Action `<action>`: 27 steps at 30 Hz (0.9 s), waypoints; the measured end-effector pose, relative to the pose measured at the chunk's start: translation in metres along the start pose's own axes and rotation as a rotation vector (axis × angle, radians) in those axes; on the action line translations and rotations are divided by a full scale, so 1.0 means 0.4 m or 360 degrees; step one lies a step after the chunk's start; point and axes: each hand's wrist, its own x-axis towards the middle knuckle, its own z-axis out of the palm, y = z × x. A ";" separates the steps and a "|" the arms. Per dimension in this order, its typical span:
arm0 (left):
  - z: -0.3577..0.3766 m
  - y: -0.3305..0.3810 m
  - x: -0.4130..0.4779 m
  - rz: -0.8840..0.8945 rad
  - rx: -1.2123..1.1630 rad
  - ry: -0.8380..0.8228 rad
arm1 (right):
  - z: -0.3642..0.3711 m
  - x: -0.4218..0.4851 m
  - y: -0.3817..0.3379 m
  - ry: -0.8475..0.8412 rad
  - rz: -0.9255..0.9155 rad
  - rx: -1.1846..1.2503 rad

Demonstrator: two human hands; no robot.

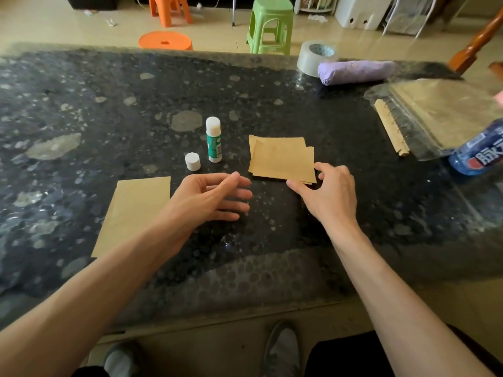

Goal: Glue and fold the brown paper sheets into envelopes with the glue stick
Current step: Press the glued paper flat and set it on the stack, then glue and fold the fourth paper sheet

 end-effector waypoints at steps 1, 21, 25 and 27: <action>-0.005 0.000 -0.002 0.0001 0.0002 0.0009 | 0.003 0.005 -0.002 0.0011 -0.0011 0.0009; -0.323 -0.054 -0.080 0.0519 0.1537 0.0491 | 0.094 -0.134 -0.140 0.0171 -0.0720 0.0356; -0.349 -0.060 -0.070 0.0278 0.1854 0.0279 | 0.130 -0.200 -0.187 -0.0206 -0.1001 0.0379; -0.343 -0.064 -0.065 0.0205 0.1858 0.0231 | 0.145 -0.228 -0.203 -0.0253 -0.1064 0.0394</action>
